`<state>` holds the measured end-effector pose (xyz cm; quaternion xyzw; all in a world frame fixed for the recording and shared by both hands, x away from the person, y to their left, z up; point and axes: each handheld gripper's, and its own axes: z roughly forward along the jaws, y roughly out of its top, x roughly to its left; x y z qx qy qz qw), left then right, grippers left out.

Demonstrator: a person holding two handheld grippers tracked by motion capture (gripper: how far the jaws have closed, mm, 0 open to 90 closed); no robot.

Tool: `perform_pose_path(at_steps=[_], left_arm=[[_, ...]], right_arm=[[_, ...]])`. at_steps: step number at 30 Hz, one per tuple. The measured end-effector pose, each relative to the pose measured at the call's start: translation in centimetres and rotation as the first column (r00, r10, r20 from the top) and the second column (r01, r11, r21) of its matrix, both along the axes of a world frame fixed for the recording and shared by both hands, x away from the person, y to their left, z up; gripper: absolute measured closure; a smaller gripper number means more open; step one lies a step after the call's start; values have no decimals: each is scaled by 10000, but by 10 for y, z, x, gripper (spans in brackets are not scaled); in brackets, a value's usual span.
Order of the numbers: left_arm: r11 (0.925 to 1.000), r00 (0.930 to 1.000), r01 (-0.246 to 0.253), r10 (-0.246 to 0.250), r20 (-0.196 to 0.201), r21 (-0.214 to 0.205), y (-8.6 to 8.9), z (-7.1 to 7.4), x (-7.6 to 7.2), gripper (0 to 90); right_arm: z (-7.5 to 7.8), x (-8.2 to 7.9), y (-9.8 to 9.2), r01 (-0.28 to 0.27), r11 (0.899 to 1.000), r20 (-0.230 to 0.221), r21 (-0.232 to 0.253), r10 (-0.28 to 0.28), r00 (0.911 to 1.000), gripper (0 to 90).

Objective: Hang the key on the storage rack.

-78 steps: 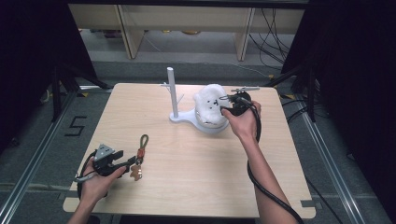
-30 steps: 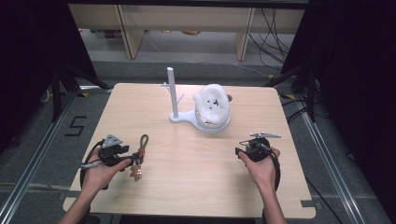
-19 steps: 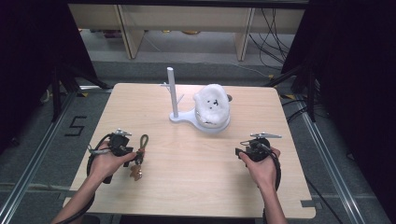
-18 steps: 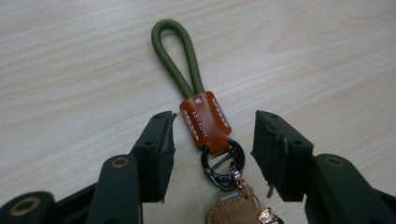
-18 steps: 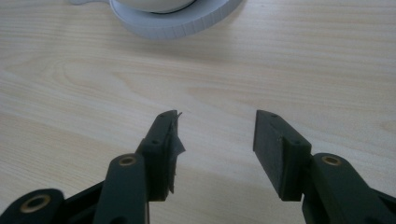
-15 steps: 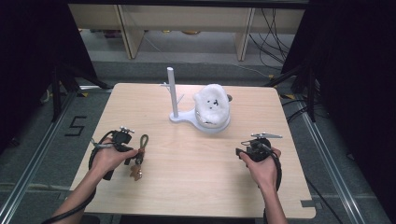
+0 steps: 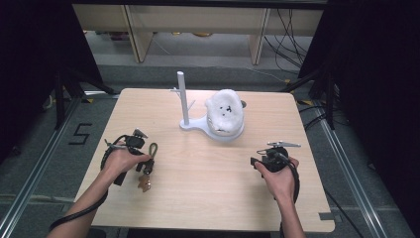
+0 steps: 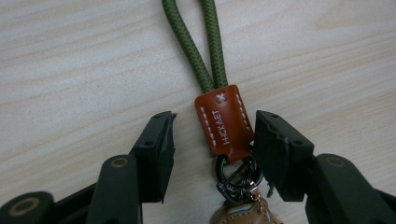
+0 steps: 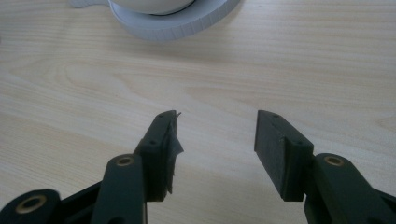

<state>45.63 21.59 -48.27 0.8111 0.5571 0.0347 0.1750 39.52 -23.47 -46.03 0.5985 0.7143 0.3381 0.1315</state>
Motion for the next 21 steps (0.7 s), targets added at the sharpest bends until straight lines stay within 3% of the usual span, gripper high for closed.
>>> perform_pose_path(at_steps=[3,6,7,10,13,14,15,16,17,20,21], left_arm=[[9999,9999,-133,133,1,-3,-4,-1,1,476],[9998,9998,95,-92,-195,146,-4,-2,3,476],[9993,9993,-346,348,-152,151,-7,-1,1,479],[9994,9995,-285,288,-145,191,-7,-1,1,482],[9991,9997,-93,102,-210,412,-8,0,0,496],[9989,9998,-144,150,-123,447,-9,-1,0,501],[9984,9987,-439,448,-252,367,-11,-1,-2,506],[9984,9987,-439,448,-252,367,-11,-1,-2,512],[9982,9993,-268,282,-250,530,-11,0,-1,521],[9968,9993,-332,346,-174,723,-15,-1,-2,542],[9960,9997,210,-222,127,869,-12,-3,0,565]], right_arm=[[-2,1,0,-20,10000,31,-9,20,10000,500],[-3,2,0,-116,9999,187,23,116,9998,499],[-3,2,-1,-116,9999,188,26,115,9998,499],[-1,0,0,-77,10000,-5,1,77,10000,499],[-4,2,1,45,10000,132,38,-45,9999,498],[-2,0,4,242,9993,-172,276,-237,9996,498],[-2,0,3,54,9999,-74,164,-53,10000,498],[-2,0,3,54,9999,-74,164,-53,10000,498],[-4,0,1,-176,9998,71,67,175,9998,498],[-3,1,2,-146,9997,-14,205,147,9999,498],[-4,1,1,-245,9997,128,79,244,9996,498]])
